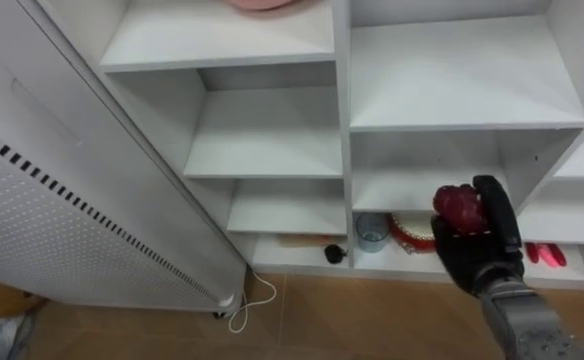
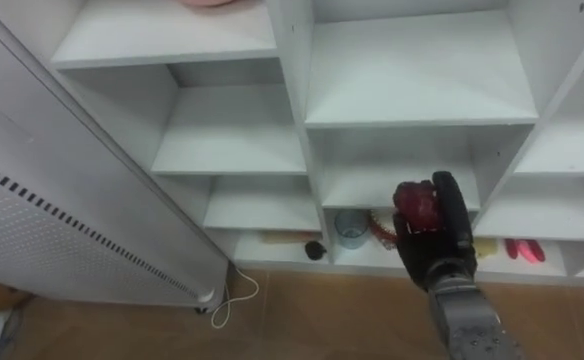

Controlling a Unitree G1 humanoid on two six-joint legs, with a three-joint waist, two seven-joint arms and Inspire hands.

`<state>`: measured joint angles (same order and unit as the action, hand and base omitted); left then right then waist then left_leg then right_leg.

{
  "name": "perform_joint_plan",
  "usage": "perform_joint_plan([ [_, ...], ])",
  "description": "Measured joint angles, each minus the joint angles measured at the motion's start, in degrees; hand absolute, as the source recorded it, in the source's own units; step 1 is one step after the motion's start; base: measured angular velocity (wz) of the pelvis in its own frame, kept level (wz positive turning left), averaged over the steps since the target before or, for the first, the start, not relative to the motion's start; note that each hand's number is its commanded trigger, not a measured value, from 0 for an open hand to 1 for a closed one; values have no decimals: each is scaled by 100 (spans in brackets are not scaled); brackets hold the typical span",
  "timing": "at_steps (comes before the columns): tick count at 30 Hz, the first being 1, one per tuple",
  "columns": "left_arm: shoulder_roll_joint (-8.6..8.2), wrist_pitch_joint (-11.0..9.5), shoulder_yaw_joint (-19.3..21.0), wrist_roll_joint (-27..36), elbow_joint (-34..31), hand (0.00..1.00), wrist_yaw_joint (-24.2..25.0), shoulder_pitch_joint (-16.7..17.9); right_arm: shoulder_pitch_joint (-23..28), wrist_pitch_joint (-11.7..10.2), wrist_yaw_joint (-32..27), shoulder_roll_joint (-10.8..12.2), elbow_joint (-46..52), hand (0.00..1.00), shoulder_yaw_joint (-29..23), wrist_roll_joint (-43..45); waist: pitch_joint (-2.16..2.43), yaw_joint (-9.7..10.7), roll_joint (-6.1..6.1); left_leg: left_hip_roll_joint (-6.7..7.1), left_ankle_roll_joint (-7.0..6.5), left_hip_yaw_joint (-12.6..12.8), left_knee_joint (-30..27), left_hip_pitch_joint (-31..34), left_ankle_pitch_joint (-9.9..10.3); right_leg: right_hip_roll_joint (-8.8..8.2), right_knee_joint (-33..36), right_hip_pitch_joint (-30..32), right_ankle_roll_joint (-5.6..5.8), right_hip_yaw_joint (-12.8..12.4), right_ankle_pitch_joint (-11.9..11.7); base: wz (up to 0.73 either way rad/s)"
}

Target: Arrange fruit in the closet

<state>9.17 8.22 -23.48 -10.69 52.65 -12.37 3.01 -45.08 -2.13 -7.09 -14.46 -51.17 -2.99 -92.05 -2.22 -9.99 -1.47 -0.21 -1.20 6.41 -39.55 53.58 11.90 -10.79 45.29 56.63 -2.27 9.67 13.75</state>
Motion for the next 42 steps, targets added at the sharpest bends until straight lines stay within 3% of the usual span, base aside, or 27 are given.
perform_joint_plan([
  [5, 82, 0, -38, -8, -2, 0, 3, 4, -171, -218, -316, 9, 371, 100, 38, 2, 4, -95, 0, -10, -7, 8, -54, 79, 4, -2, 57, 72, -13, -9, -7, 0],
  [6, 82, 0, -37, -8, -1, 0, 5, 3, -172, -255, -351, 8, 510, 90, 63, 3, 4, -119, 1, -10, -8, 8, -80, 79, 5, -3, 64, 72, -13, -8, -7, 0],
  [7, 82, -1, -37, -8, -1, 0, 7, 4, -173, -270, -369, 8, 574, 11, 76, 6, 5, -133, 1, -11, -8, 8, -94, 79, 5, -3, 67, 72, -14, -8, -8, 0],
  [8, 80, -6, -44, -8, -1, 0, 7, 8, -173, -290, -439, 12, 728, 0, 100, 8, 5, -147, 1, -11, -9, 7, -110, 80, 5, -7, 73, 72, -14, -6, -8, 0],
  [16, 89, -105, -40, -12, 11, 0, 20, 53, -200, -449, -1096, 0, 1128, 0, 141, 240, 7, -121, 2, 2, -24, 3, -129, 89, 12, -74, 146, 72, -13, 0, 3, 0],
  [23, 139, -131, -38, -12, -8, 0, 9, 146, -202, -553, -1394, -77, 1133, 0, 144, 279, 42, 51, 49, -14, -42, -49, -289, 170, 34, -103, 171, 56, -29, 128, 22, 3],
  [32, 314, -208, -3, -28, -203, 0, -15, 329, -215, -570, -1617, -288, 1139, 0, -14, 181, 46, -10, 43, -44, -106, -21, -436, 194, 131, -112, 263, 44, 34, 124, 47, -1],
  [42, 312, -251, 34, -27, -242, 0, -56, 401, -215, -670, -1735, -368, 1145, 0, -54, 142, 63, -43, 18, -48, -131, 0, -442, 180, 149, -105, 273, 49, 53, 94, 52, 0],
])
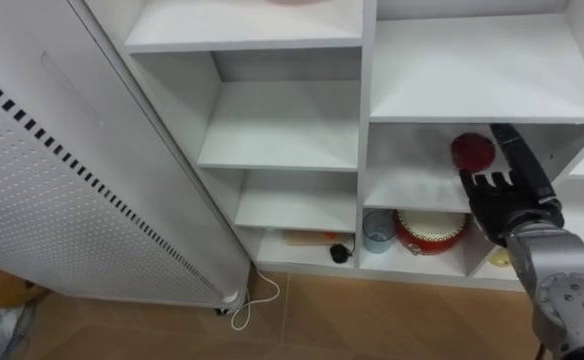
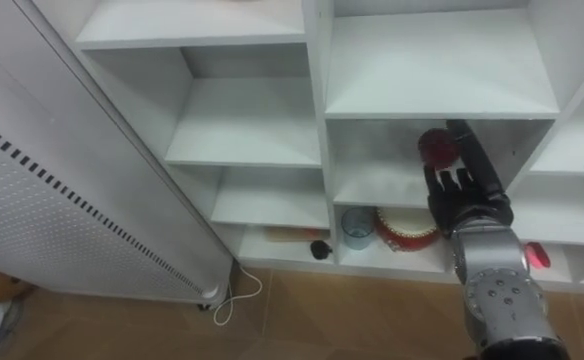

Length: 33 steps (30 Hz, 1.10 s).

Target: Arrange fruit in the closet

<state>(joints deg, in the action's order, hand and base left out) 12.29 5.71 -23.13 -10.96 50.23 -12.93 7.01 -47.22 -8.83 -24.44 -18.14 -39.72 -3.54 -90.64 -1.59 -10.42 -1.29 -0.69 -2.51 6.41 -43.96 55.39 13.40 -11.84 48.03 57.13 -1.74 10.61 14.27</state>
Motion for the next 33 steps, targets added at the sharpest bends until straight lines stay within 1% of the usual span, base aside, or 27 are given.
perform_joint_plan([
  [6, -3, 18, 49, -24, -14, 0, 0, 1, 1, 7, 6, -24, -7, 0, -16, -69, 2, -81, -5, -18, -3, 40, -92, -16, 27, 1, 90, -1, 0, -37, 21, -1],
  [16, -3, 40, 50, 6, -127, 0, 1, 20, 3, 19, 130, -24, -36, 0, -38, -151, 2, -92, -4, -38, -8, 60, -131, -18, 39, 8, 109, -4, -1, -48, 24, 0],
  [19, -3, 42, 50, 4, -139, 0, 1, 23, 3, 42, 196, -24, -92, 0, -66, -161, 2, -90, -4, -28, -9, 61, -120, -35, 40, -4, 110, -16, 3, -50, 32, 0],
  [20, -3, 46, 50, 5, -148, 0, 1, 36, 3, 87, 226, -23, -127, 0, -89, -166, 2, -87, -4, -21, -10, 64, -115, -51, 43, -5, 114, -28, 7, -58, 40, 0],
  [23, -2, 59, 47, 11, -192, 0, 1, 74, 3, 150, 294, -23, -245, 0, -158, -181, 0, -81, -2, 31, -15, 70, -111, -115, 63, -13, 153, -72, 38, -104, 70, 2],
  [25, 1, 61, 47, 13, -186, 0, 1, 84, 5, 180, 387, -30, -431, 0, -179, -211, -1, -92, -1, 35, -16, 82, -106, -217, 92, -13, 154, -155, 45, -118, 94, -2],
  [27, 5, 59, 44, 21, -194, 0, 0, 146, 18, 248, 558, -40, -720, 0, -179, -295, -6, -92, -8, -12, -11, 98, -42, -410, 119, 8, 57, -357, 44, -97, 97, -10],
  [28, 5, 60, 35, 21, -187, 0, 1, 165, 20, 260, 605, -44, -804, 0, -180, -357, -12, -84, -13, -12, -11, 98, -12, -468, 121, 6, 24, -423, 45, -84, 98, -7],
  [31, 2, 109, 27, 25, -165, 0, 15, 226, 194, 268, 823, -50, -1175, 0, -221, -425, -23, -98, -18, -32, -9, 99, 219, -851, 120, 34, -233, -820, 79, -22, 86, -6],
  [33, 4, 155, 38, 24, -172, 0, 20, 226, 314, 318, 1064, -49, -1556, 0, -277, -504, -43, -88, -45, -42, -4, 104, 402, -1130, 117, 42, -430, -1106, 98, 49, 68, -6],
])
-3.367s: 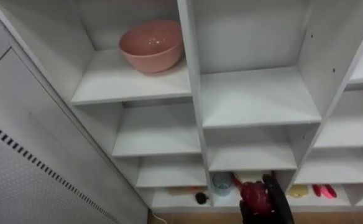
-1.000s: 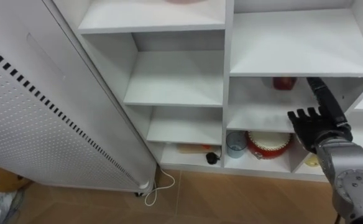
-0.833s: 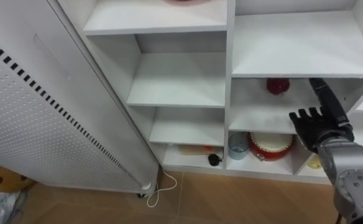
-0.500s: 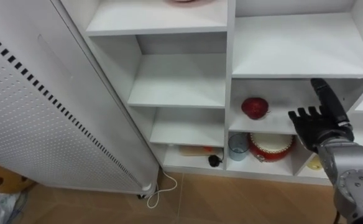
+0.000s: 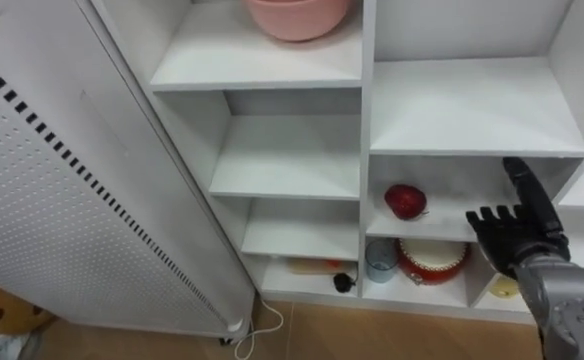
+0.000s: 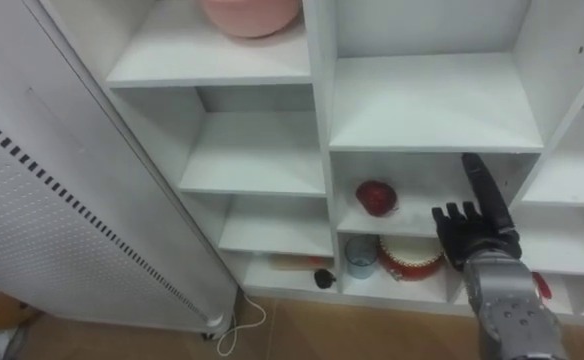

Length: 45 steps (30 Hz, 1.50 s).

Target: Arrange fruit in the closet

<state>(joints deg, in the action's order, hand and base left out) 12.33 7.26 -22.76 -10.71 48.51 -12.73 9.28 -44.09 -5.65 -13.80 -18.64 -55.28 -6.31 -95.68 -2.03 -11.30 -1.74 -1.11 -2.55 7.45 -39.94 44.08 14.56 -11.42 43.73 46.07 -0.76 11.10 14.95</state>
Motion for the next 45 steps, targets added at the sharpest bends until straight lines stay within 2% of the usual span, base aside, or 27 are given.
perform_joint_plan([
  [5, -4, -14, 20, 3, 185, 0, 85, -20, 507, 96, 316, 27, -512, 0, -188, -138, -32, -3, -31, -2, 29, 32, 462, -564, -15, 80, -421, -528, 44, 4, -35, -7],
  [8, -37, -4, 39, 9, 607, 0, 127, -242, 691, 165, 531, 26, -877, 0, -258, -116, -42, 67, -19, 8, 56, 30, 657, -822, -28, 107, -602, -770, 64, 32, -24, 1],
  [12, -107, -22, 448, -26, 744, 0, 209, -332, 1080, 317, 941, 35, -1309, 0, -277, -27, -62, 196, -17, 2, 79, -6, 884, -1213, -41, 161, -906, -1277, 82, 169, -17, 7],
  [14, -114, -26, 571, -20, 786, 0, 217, -335, 1352, 408, 1075, 51, -1466, 0, -278, 79, -94, 236, 29, 4, 101, -6, 1087, -1490, -54, 187, -1074, -1544, 104, 192, -19, 10],
  [16, -169, -23, 640, -20, 966, 0, 230, -336, 1529, 475, 1222, 74, -1728, 0, -278, 213, -99, 302, 31, 6, 112, -2, 1273, -1768, -62, 227, -1291, -1824, 139, 217, -37, 0],
  [18, -180, -32, 897, -40, 1134, 0, 239, -356, 1921, 523, 1365, 153, -1829, 0, -276, 450, -98, 365, 61, 8, 144, -16, 1549, -2076, -86, 281, -1541, -2160, 170, 274, -56, 4],
  [20, -180, -51, 1149, -82, 1238, 0, 236, -353, 2203, 526, 1415, 266, -1831, 0, -269, 601, -75, 446, 96, 26, 161, -40, 1748, -2303, -121, 297, -1710, -2385, 181, 318, -65, 8],
  [23, -178, -118, 1474, -131, 1287, 0, 214, -355, 2657, 591, 1607, 377, -1875, 0, -260, 878, -28, 710, 135, 74, 181, -157, 1952, -2611, -208, 307, -1969, -2792, 210, 502, -82, 23],
  [24, -177, -147, 1569, -179, 1307, 0, 206, -332, 2862, 626, 1682, 395, -1952, 0, -227, 1099, 11, 767, 186, 74, 186, -157, 2080, -2798, -228, 329, -2114, -3009, 227, 553, -92, 20],
  [25, -177, -157, 1612, -242, 1315, 0, 200, -315, 2945, 651, 1715, 405, -2005, 0, -222, 1226, 29, 790, 205, 73, 188, -156, 2138, -2896, -229, 343, -2177, -3115, 234, 569, -97, 7],
  [27, -182, -237, 1777, -359, 1279, 0, 162, -206, 3297, 708, 1805, 433, -2041, 0, -214, 1763, 109, 844, 319, 68, 201, -155, 2314, -3270, -237, 394, -2451, -3533, 269, 608, -122, 0],
  [29, -181, -238, 1872, -395, 1128, 0, 159, -95, 3545, 710, 1936, 439, -2054, 0, -137, 2057, 151, 939, 377, 38, 202, -155, 2367, -3512, -236, 477, -2737, -3887, 290, 638, -204, 2],
  [32, -180, -269, 2096, -519, 981, 0, 142, 39, 3925, 732, 2162, 507, -2061, 0, -31, 2707, 196, 976, 447, -9, 203, -147, 2566, -3943, -236, 614, -3235, -4437, 293, 631, -387, -8],
  [37, -231, -336, 2409, -510, 927, 0, 60, 25, 4259, 826, 2330, 546, -2070, 0, 45, 3370, 203, 1118, 452, -6, 231, -121, 2857, -4425, -252, 654, -3409, -4845, 317, 598, -418, -2],
  [39, -355, -389, 2724, -516, 885, 0, 61, 28, 4447, 824, 2487, 582, -2126, 0, -37, 3545, 187, 1128, 432, -4, 240, -119, 2961, -4602, -255, 658, -3424, -4975, 328, 596, -426, -2],
  [40, -374, -389, 2757, -515, 888, 0, 62, 33, 4500, 824, 2521, 605, -2149, 0, -69, 3574, 178, 1129, 425, -4, 240, -116, 2975, -4648, -255, 658, -3426, -5012, 330, 593, -427, -5],
  [43, -409, -398, 2869, -509, 935, 0, 72, 75, 4759, 831, 2627, 780, -2207, 0, -122, 3920, 170, 1123, 409, -8, 255, -109, 3059, -4785, -261, 680, -3419, -5101, 328, 517, -438, -11],
  [45, -415, -396, 2938, -499, 1095, 0, 86, 93, 4900, 921, 2656, 842, -2261, 0, -106, 4315, 170, 1106, 389, -21, 256, -33, 3068, -4852, -261, 693, -3408, -5128, 322, 439, -448, -14],
])
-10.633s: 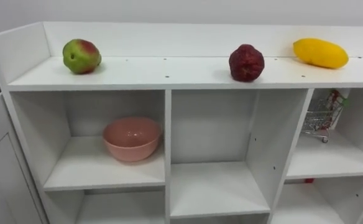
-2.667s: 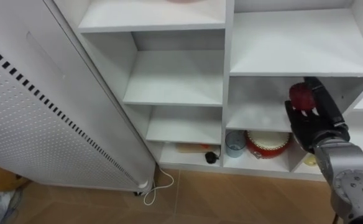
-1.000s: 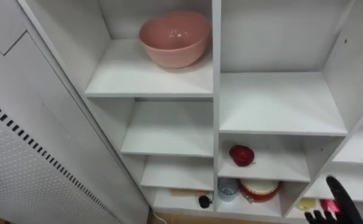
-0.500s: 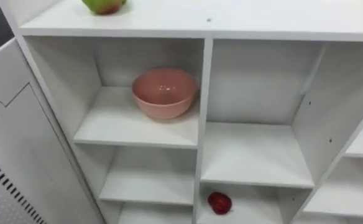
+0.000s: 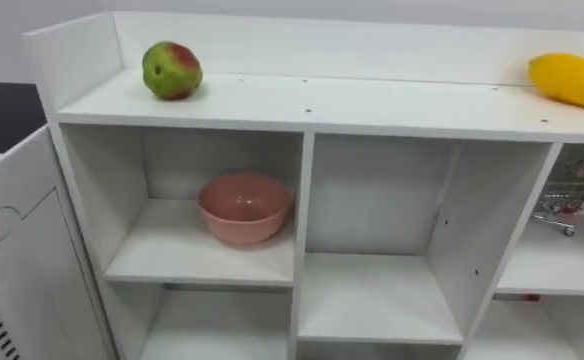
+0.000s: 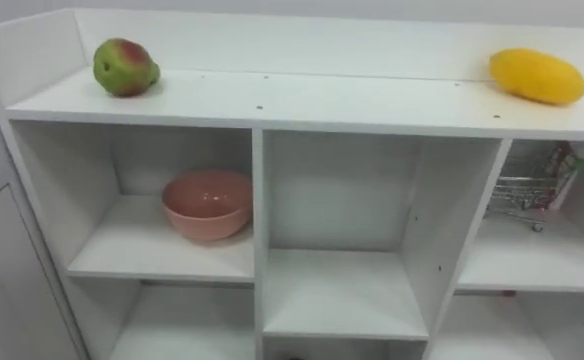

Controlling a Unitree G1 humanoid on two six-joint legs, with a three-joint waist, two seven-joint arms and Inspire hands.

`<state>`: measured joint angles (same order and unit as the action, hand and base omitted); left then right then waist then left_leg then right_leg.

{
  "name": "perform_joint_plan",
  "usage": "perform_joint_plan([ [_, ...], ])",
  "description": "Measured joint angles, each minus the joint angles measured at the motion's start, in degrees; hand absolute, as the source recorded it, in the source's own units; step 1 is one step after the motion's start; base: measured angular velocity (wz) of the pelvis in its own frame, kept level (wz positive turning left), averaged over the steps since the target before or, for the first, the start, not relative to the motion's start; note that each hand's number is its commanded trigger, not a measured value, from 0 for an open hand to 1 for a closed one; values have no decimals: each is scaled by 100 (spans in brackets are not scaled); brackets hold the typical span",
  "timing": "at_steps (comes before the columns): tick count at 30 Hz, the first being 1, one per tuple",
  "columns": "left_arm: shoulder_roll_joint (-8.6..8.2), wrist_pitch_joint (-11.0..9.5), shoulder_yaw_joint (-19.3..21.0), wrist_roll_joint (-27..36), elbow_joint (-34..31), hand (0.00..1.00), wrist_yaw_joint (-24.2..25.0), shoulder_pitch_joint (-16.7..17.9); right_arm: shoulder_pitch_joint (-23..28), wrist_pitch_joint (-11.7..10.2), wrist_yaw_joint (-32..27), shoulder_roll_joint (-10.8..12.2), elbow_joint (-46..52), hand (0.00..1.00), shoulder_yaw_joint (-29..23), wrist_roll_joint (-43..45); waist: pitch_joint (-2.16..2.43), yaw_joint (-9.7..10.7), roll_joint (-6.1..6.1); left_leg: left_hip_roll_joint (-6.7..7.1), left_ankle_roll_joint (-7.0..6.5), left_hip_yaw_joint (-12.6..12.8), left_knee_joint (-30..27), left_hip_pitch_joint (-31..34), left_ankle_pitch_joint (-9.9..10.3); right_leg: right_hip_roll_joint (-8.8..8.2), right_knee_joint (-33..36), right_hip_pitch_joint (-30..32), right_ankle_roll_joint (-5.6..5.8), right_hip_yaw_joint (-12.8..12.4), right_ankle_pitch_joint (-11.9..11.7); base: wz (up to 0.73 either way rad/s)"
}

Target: Arrange fruit in the closet

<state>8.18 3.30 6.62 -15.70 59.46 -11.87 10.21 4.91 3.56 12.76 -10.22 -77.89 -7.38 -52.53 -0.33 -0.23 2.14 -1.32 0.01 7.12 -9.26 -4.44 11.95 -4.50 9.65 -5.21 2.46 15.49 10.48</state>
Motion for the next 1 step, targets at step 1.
perform_joint_plan([
  [1, 0, 8, 5, -2, 42, 0, 0, 10, 20, 17, -3, 10, -4, 0, 6, 179, 2, 0, -6, -4, 0, 36, 3, -15, 0, 4, 2, -2, -2, -22, -3, -12],
])
